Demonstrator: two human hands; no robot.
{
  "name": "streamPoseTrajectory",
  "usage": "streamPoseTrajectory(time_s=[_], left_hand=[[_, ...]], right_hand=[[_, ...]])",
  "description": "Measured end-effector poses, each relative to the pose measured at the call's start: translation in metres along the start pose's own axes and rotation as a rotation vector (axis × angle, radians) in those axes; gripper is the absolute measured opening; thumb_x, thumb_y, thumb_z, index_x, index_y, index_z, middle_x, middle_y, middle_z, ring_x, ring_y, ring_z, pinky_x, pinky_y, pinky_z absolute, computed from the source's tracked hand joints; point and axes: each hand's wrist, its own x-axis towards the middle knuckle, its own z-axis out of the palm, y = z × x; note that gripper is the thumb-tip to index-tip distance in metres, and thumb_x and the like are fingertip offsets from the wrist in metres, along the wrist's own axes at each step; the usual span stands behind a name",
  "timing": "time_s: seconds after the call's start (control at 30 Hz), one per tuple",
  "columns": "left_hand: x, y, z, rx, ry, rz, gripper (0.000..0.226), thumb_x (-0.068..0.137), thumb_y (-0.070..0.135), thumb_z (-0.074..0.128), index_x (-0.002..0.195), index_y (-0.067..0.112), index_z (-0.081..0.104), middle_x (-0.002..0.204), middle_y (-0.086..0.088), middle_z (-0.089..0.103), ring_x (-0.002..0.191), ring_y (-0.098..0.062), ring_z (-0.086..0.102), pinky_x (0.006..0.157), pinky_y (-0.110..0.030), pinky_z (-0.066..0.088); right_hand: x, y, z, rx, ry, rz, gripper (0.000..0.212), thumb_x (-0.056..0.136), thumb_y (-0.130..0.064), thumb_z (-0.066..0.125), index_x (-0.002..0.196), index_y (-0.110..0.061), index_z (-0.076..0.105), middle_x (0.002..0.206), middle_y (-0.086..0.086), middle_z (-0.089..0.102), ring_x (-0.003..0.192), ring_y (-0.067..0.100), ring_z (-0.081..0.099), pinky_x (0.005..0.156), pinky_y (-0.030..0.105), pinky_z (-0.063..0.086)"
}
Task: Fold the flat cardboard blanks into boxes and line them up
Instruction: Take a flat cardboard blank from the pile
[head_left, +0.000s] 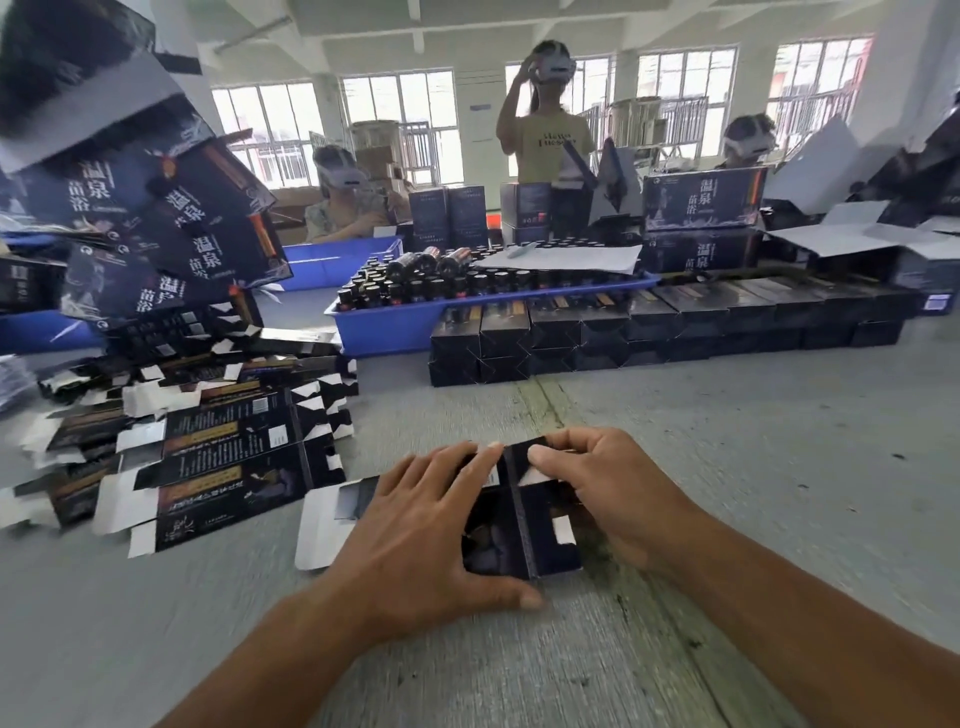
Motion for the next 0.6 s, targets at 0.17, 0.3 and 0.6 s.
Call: streamPoseTrajectory(time_s=[0.17,0.3,0.6], left_hand=[[0.0,-0.005,-0.007,0.054,0.109,-0.043,0.119,0.059,0.106,0.025,0.157,0.04,0.006,0.158,0.017,0.03,0.141,-0.005,0.029,0.111,-0.022,0.008],[-0.001,-0.006,-0.014,0.027,0.209,-0.05,0.107,0.066,0.1,0.035,0.15,0.034,0.03,0.144,0.014,0.048,0.122,-0.01,0.052,0.101,-0.028,0.031],[-0.004,-0.004,-0.02,-0.023,0.269,0.016,0.096,0.074,0.09,0.043,0.15,0.035,0.026,0.135,0.011,0.056,0.116,0.0,0.041,0.102,-0.029,0.03]], right_hand=[[-0.001,-0.003,0.001,0.076,-0.042,-0.003,0.022,0.094,-0.037,0.067,0.107,-0.019,0.069,0.094,0.005,0.077,0.088,0.027,0.075,0.077,0.041,0.063],[-0.003,-0.006,0.001,0.093,-0.038,-0.047,0.017,0.097,-0.033,0.064,0.107,-0.019,0.065,0.094,0.002,0.077,0.084,0.02,0.075,0.074,0.031,0.061],[-0.008,-0.007,0.001,-0.189,-0.135,-0.226,0.009,0.095,-0.013,0.066,0.101,-0.019,0.068,0.094,0.002,0.077,0.084,0.015,0.075,0.072,0.03,0.063]])
